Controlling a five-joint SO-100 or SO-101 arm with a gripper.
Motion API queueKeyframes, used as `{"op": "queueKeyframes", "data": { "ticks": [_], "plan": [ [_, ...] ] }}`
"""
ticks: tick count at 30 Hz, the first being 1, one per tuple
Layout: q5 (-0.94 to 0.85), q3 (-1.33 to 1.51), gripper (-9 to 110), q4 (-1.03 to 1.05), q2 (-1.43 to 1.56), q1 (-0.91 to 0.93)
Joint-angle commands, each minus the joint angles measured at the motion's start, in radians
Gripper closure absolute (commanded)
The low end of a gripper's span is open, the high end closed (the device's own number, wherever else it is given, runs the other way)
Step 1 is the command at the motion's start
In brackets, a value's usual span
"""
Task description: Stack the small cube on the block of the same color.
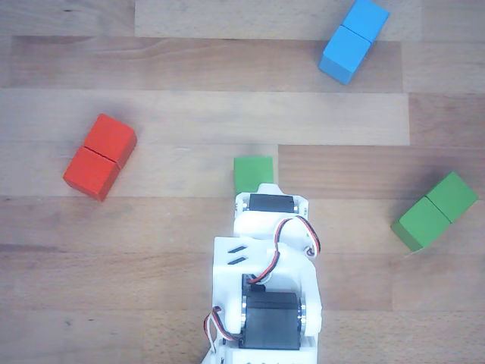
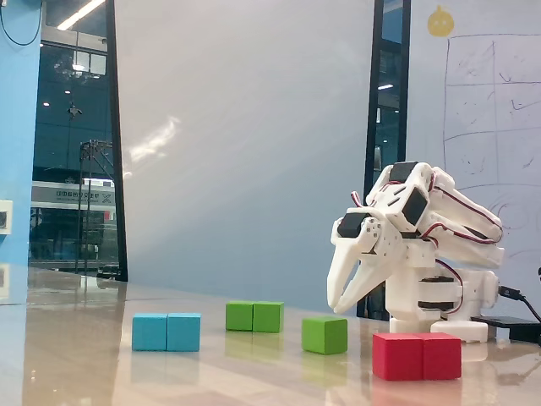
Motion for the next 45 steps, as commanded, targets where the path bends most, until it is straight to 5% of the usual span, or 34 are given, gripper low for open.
{"op": "queueKeyframes", "data": {
  "ticks": [1,21,45],
  "plan": [
    [-0.003,-0.175,102,0.002,-0.071,0.009],
    [-0.006,-1.351,101,0.084,-1.382,-0.002],
    [-0.006,-1.466,101,0.193,-1.842,0.011]
  ]
}}
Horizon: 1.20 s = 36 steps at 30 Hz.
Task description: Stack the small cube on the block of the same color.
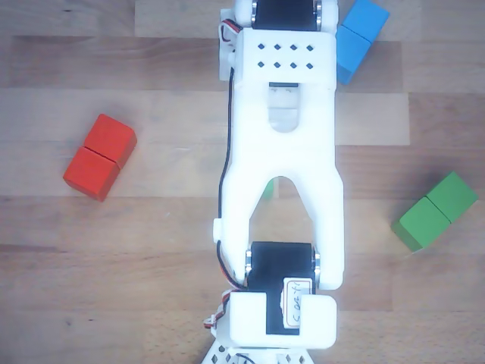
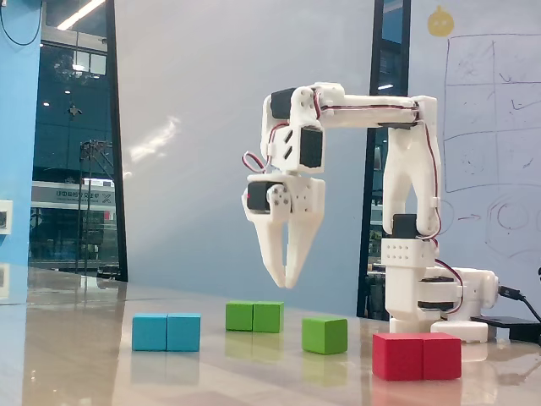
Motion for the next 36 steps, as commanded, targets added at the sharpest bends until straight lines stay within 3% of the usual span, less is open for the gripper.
{"op": "queueKeyframes", "data": {
  "ticks": [1,26,36],
  "plan": [
    [-0.008,-0.089,101,0.035,0.011,0.008],
    [-0.008,0.256,101,-0.006,0.212,0.002],
    [-0.009,0.285,79,0.02,0.236,-0.006]
  ]
}}
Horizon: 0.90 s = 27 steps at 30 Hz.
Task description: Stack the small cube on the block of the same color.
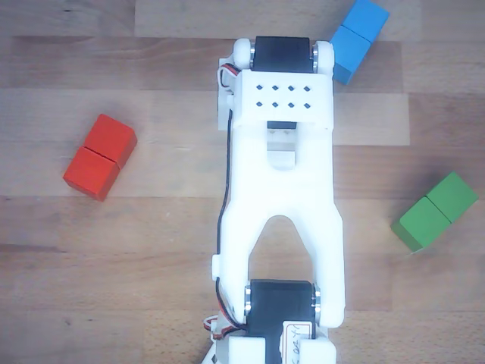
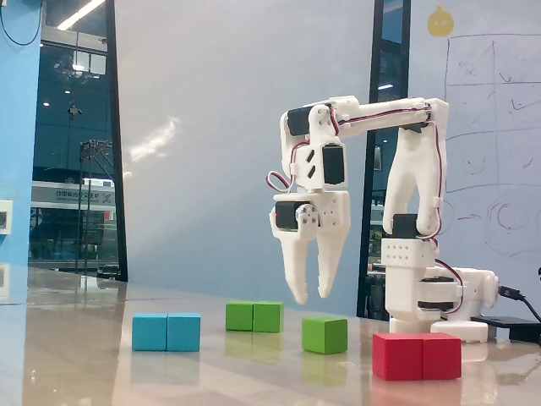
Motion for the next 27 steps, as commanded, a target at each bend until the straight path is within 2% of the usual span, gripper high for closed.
{"op": "queueKeyframes", "data": {
  "ticks": [1,8,17,27],
  "plan": [
    [-0.009,0.014,77,0.028,0.075,-0.006],
    [-0.009,0.046,69,0.061,0.1,-0.038],
    [-0.009,0.054,69,0.055,0.095,-0.048],
    [-0.009,0.121,69,-0.049,0.041,-0.048]
  ]
}}
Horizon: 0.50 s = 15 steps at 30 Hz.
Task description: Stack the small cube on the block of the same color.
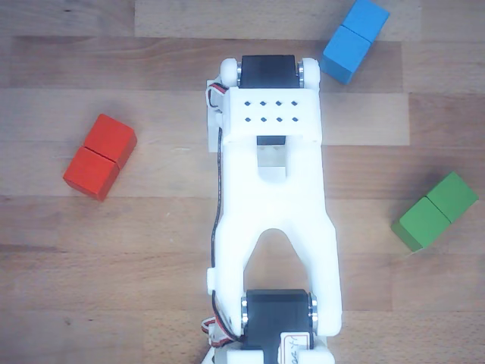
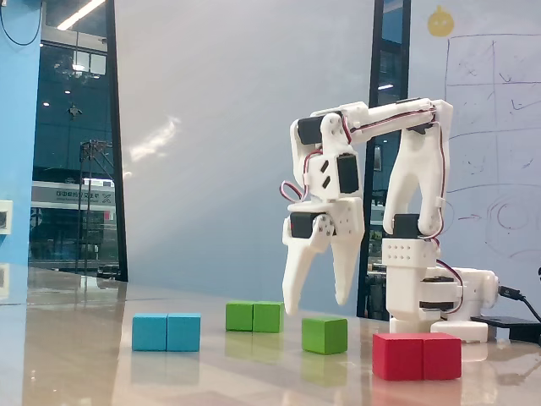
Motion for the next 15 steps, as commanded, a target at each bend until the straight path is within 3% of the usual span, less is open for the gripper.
{"op": "queueKeyframes", "data": {
  "ticks": [1,15],
  "plan": [
    [-0.009,0.002,69,-0.04,-0.003,-0.008],
    [-0.009,0.002,69,-0.124,-0.115,-0.008]
  ]
}}
